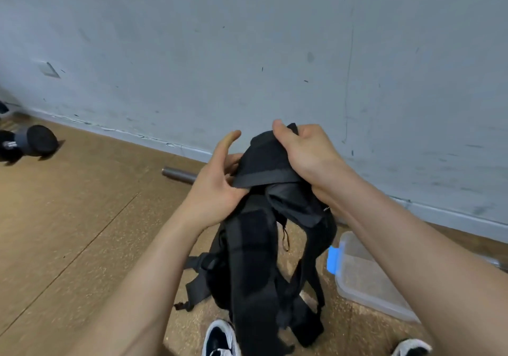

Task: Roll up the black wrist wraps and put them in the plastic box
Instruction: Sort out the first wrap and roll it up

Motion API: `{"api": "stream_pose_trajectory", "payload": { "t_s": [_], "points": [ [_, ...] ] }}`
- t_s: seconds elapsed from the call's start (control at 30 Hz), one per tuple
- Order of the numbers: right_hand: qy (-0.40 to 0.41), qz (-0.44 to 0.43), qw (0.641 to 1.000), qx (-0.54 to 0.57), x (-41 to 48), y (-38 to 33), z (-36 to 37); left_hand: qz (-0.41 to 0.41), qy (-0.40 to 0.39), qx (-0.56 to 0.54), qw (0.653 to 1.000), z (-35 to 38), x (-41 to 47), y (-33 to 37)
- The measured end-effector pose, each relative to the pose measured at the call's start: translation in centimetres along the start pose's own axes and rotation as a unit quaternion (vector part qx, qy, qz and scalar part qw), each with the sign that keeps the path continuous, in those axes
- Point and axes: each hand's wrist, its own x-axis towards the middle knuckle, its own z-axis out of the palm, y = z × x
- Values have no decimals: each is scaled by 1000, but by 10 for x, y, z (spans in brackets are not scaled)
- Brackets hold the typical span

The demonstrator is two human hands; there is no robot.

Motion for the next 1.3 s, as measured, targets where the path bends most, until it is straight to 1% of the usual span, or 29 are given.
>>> {"api": "stream_pose_trajectory", "payload": {
  "t_s": [0.07,0.13,0.2,0.27,0.4,0.5,0.6,0.63,0.67,0.7,0.73,0.77,0.8,0.83,0.87,0.9,0.93,1.0,1.03,1.1,1.13,1.17,1.23,1.3],
  "points": [
    [13,-11,1000,-19,3,-11,1,25,43,46,998,2,10,-8],
    [21,-27,999,-27,6,-21,1,27,91,71,993,3,19,-16],
    [31,-42,999,10,8,-34,4,17,165,85,982,-3,28,-21],
    [43,-38,996,61,9,-47,5,-3,214,106,971,-9,35,-26],
    [67,-3,988,136,10,-57,12,-78,219,154,960,-13,39,-40],
    [97,79,976,177,12,-45,20,-154,183,148,960,-22,37,-56],
    [122,179,948,234,17,-27,38,-256,124,116,952,-38,32,-68],
    [123,203,939,250,19,-23,46,-264,111,123,950,-41,29,-67],
    [120,222,932,261,22,-21,53,-254,117,129,951,-44,26,-59],
    [113,235,926,271,24,-20,59,-221,148,112,957,-48,23,-49],
    [107,244,922,282,28,-20,65,-187,188,51,963,-55,19,-37],
    [105,249,917,292,31,-20,72,-167,208,-50,962,-63,14,-24],
    [105,253,915,298,35,-18,78,-164,173,-146,960,-70,8,-13],
    [105,257,914,297,37,-17,84,-167,104,-204,959,-75,0,-5],
    [104,261,915,291,39,-15,91,-164,24,-185,969,-77,-8,-3],
    [101,265,918,279,39,-13,98,-151,-29,-126,980,-77,-14,-2],
    [102,268,921,262,40,-11,102,-130,-48,-54,989,-74,-16,-7],
    [108,274,928,228,44,-14,104,-89,-21,60,994,-70,-16,-14],
    [107,274,932,210,47,-20,102,-76,-32,98,992,-70,-16,-19],
    [91,257,945,180,57,-39,90,-70,-116,188,973,-75,-20,-26],
    [70,240,953,169,62,-50,84,-79,-144,217,962,-78,-22,-31],
    [45,222,960,162,66,-63,79,-87,-152,232,957,-82,-25,-34],
    [-5,185,971,154,67,-86,75,-97,-131,245,956,-87,-25,-41],
    [-31,166,972,163,65,-98,78,-140,-131,288,938,-89,-20,-51]
  ]
}}
